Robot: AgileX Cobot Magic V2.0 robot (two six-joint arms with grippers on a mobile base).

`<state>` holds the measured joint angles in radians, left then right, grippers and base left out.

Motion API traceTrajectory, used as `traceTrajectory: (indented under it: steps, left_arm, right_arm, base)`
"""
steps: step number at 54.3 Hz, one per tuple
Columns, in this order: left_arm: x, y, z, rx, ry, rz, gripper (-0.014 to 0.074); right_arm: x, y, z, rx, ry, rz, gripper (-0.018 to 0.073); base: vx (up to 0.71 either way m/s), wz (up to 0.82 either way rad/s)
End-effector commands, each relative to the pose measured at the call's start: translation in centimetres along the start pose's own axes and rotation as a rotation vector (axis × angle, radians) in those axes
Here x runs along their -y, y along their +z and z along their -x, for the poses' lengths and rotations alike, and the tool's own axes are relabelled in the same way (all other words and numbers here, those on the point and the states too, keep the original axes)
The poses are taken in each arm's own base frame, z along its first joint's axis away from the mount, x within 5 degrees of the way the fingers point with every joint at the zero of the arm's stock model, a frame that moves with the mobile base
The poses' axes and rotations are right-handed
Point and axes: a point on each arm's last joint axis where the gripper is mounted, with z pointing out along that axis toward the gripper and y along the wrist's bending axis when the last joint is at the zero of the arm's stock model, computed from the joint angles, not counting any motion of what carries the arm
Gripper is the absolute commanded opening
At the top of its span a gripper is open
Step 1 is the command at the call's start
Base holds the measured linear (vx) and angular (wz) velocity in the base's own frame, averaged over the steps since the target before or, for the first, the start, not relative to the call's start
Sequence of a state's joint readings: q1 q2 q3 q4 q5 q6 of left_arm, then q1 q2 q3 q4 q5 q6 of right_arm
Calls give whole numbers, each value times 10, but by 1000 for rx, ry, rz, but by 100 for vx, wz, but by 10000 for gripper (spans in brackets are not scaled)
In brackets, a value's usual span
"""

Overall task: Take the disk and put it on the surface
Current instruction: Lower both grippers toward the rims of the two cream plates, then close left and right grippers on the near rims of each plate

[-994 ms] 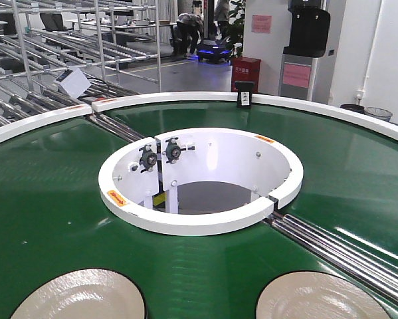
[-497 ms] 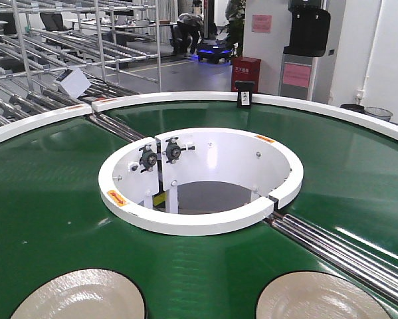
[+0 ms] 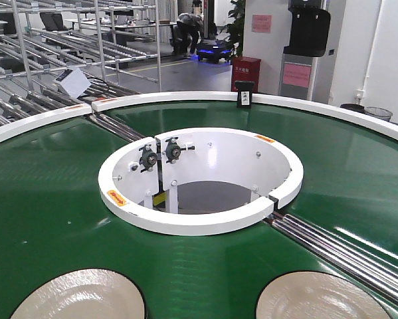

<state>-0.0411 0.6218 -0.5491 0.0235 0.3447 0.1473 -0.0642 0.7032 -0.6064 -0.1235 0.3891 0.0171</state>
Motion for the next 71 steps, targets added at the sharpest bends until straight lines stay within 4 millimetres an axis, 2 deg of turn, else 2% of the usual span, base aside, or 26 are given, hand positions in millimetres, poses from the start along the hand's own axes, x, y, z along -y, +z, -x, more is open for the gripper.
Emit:
traceTrajectory:
  steps: [1, 6, 12, 22, 28, 37, 45, 53, 65, 71]
  left_arm:
    - [-2, 2, 15, 75, -80, 0, 427]
    - [0, 14, 8, -17, -164, -13, 427]
    - [1, 38, 3, -120, -177, -19, 427]
    - [0, 83, 18, -292, -303, -32, 427]
    - [-1, 117, 27, -371, -340, -40, 427]
    - [-15, 155, 30, -427, -401, -8, 427]
    - [-38, 182, 11, -501, -456, 29, 427]
    - [-52, 196, -12, -573, -451, -28, 427]
    - [-41, 215, -25, -546, -443, -268, 427]
    - [-36, 225, -40, -600, -449, -325, 427]
  right_arm:
    - [2, -3, 13, 60, 8, -8, 531]
    - [2, 3, 9, 9, 19, -6, 544]
    - [1, 9, 7, -19, 40, -4, 544]
    - [1, 17, 5, -53, 59, -2, 544]
    - [0, 20, 4, -66, 58, -1, 544]
    - [0, 21, 4, -71, 59, 0, 544]
    - [0, 21, 4, -71, 59, 0, 544]
    - [0, 21, 4, -71, 59, 0, 544]
    - [0, 21, 4, -71, 59, 0, 544]
    - [0, 21, 4, -71, 58, 0, 544]
  base:
    - [0, 0]
    - [0, 0]
    - [0, 0]
    - [0, 0]
    - [0, 0]
    - [0, 0]
    - [0, 0]
    - [0, 0]
    - [0, 0]
    - [0, 0]
